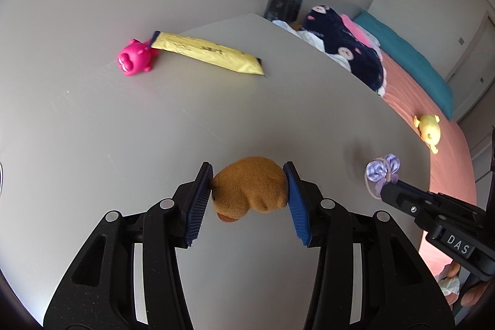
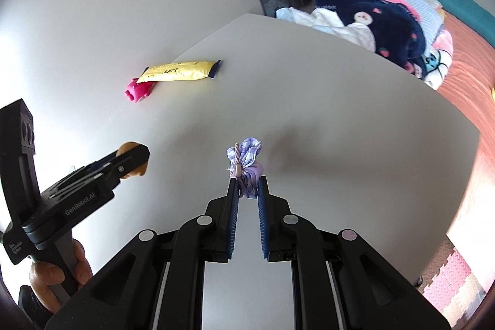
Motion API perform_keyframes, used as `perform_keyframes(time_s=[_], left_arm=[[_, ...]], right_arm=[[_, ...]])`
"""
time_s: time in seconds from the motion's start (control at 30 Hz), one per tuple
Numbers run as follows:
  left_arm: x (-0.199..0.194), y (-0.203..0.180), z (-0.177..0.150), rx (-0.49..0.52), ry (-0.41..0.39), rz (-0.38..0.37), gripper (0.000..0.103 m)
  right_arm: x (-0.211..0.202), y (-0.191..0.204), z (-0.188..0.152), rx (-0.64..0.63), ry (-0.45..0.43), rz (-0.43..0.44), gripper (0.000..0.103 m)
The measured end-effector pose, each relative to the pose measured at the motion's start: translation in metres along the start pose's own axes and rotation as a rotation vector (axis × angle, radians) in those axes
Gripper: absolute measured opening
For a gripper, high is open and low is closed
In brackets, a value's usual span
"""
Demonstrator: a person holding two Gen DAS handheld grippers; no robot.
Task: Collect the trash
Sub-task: 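Carry the brown bear and purple scrunchie toward the trash bag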
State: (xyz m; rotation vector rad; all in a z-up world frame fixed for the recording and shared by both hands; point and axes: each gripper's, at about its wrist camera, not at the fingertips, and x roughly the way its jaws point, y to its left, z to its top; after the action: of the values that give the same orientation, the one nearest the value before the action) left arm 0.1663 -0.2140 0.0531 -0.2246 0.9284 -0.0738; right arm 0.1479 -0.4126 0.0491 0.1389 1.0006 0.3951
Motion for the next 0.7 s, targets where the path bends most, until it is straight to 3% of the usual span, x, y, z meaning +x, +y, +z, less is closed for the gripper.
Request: perform_keyframes(time_s=[0.33,0.7], left_arm=[[-0.028,-0.060,-0.034,0.123,0.021,-0.072,0.046],[-0.043,-0.152,-0.071,0.308,0.044,-0.170,0.046]], right_arm=[[-0.063,-0.024,-0.047,0.026,-0.059,0.012,0.014],[-0.136,-0.070,-0.112,0.118,-0.118,-0.010,0.014]])
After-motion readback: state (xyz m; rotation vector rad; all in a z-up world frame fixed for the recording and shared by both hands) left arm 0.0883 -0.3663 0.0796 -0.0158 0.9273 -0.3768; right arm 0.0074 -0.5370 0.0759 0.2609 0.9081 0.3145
